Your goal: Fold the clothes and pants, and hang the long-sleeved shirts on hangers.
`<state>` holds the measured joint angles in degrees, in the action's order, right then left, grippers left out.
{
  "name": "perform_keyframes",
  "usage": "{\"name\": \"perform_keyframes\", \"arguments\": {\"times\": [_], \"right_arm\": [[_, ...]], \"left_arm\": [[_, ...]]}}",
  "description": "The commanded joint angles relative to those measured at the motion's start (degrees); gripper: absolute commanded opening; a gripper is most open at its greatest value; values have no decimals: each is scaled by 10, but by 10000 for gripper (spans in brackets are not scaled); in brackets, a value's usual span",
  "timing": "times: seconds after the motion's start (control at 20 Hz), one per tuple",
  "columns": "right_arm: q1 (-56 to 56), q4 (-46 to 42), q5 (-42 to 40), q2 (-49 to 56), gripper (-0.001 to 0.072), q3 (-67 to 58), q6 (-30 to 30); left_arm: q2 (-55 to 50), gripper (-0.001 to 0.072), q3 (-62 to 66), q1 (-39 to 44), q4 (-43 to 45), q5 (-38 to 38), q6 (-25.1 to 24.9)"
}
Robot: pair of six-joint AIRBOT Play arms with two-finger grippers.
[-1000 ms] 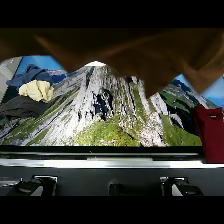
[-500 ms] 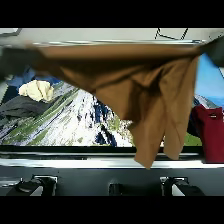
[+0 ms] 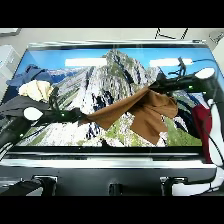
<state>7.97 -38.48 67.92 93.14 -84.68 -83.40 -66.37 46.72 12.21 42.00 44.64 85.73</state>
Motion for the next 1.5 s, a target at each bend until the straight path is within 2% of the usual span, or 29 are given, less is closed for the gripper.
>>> {"name": "perform_keyframes", "arguments": {"times": [0.0, 0.15, 0.3, 0.4, 0.45, 0.5, 0.55, 0.6, 0.7, 0.85, 0.95, 1.1, 1.25, 1.45], "right_arm": [[-1, 59, -66, 65, 40, 7, -9], [-21, 47, -113, 71, 40, 7, -8], [-73, 28, -171, 73, 41, 7, -8], [-97, 5, -174, 73, 43, 7, -8], [-100, -3, -163, 73, 141, 6, -8], [-97, -9, -146, 72, 382, 4, -8], [-86, -19, -119, 68, 675, -3, -1], [-65, -37, -79, 62, 711, -16, 5], [-5, -102, 2, 40, 711, -37, 5], [93, -242, 106, 1, 691, -37, -31], [137, -304, 182, -7, 682, -30, -45], [162, -319, 219, -30, 682, 45, -43], [158, -301, 176, -61, 682, 144, -42], [157, -297, 161, -86, 682, 220, -28]], "left_arm": [[-60, 21, 25, -10, -29, -109, 0], [-115, 20, 71, -9, -33, -156, 1], [-177, 21, 77, 8, -68, -156, 4], [-201, 21, 77, 11, -85, -141, 4], [-203, 32, 77, 6, -86, -137, 4], [-200, 168, 77, -2, -86, -130, 3], [-196, 492, 81, -19, -86, -113, -3], [-192, 720, 92, -47, -84, -75, -13], [-188, 720, 125, -127, -83, 43, -76], [-188, 720, 147, -241, -83, 190, -80], [-188, 720, 130, -269, -51, 229, -80], [-188, 720, 80, -255, -29, 221, -100], [-188, 720, 40, -207, -45, 198, -146], [-190, 720, 41, -183, -51, 112, -153]]}}
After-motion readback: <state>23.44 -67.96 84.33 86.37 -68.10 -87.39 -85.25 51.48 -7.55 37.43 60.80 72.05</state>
